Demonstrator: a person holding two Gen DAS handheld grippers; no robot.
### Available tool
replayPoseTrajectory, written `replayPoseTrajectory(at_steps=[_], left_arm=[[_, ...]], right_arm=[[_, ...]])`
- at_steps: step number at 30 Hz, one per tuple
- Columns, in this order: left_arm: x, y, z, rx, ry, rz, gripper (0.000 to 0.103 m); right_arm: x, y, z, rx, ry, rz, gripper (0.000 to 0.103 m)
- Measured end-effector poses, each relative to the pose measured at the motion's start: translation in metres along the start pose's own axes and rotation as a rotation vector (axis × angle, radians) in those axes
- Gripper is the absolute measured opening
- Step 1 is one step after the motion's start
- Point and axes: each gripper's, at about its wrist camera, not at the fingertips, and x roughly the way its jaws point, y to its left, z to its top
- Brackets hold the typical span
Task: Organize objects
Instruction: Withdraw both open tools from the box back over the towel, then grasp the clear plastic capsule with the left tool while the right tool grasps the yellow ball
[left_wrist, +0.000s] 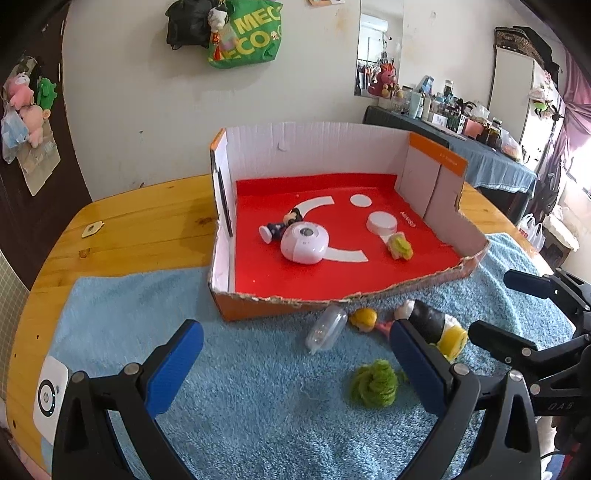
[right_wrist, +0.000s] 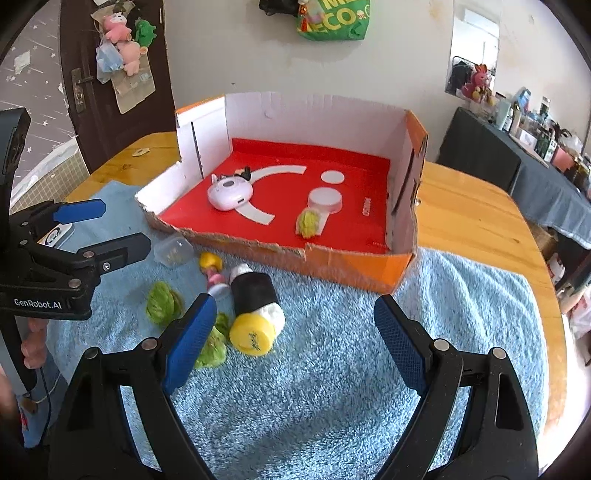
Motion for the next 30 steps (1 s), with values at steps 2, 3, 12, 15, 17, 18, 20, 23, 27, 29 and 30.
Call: replayPoseTrajectory(at_steps=[2, 3, 12, 15, 17, 18, 20, 23, 27, 29, 30], left_arm=[[0.002, 0.002, -0.002, -0.001, 0.005, 0.001, 0.103], [0.003, 0.002, -0.003, -0.001, 0.008, -0.001, 0.103], [0.018, 0.01, -0.011, -0.014, 0.049, -0.024, 0.088], [0.021, 0.011, -0.011, -0.015, 0.059, -0.036, 0.084], [0.023, 0.011, -0.011, -0.013, 0.062, -0.043, 0.082], [0.024, 0.011, -0.011, -0.011, 0.063, -0.045, 0.082], [0.025, 0.01, -0.011, -0.006, 0.065, -0.05, 0.08], [0.03, 0.009, -0.011, -0.004, 0.078, -0.061, 0.076], [0.039, 0.007, -0.011, -0.003, 0.1, -0.076, 0.069], [0.043, 0.006, -0.012, -0.005, 0.111, -0.082, 0.065], [0.045, 0.006, -0.012, -0.005, 0.115, -0.082, 0.065]], right_arm=[[0.002, -0.001, -0.003, 0.006, 0.003, -0.009, 0.088], [0.003, -0.001, -0.004, 0.008, 0.004, -0.01, 0.088], [0.008, 0.001, -0.011, 0.004, 0.017, 0.009, 0.086], [0.011, 0.004, -0.012, -0.002, 0.02, 0.016, 0.081], [0.013, 0.005, -0.012, 0.001, 0.026, 0.025, 0.077], [0.014, 0.005, -0.012, 0.003, 0.028, 0.03, 0.074], [0.016, 0.005, -0.012, 0.011, 0.034, 0.04, 0.069], [0.02, 0.005, -0.013, 0.021, 0.045, 0.059, 0.065], [0.024, 0.007, -0.015, 0.03, 0.059, 0.085, 0.057], [0.026, 0.008, -0.017, 0.033, 0.065, 0.092, 0.053], [0.026, 0.008, -0.017, 0.036, 0.068, 0.095, 0.05]])
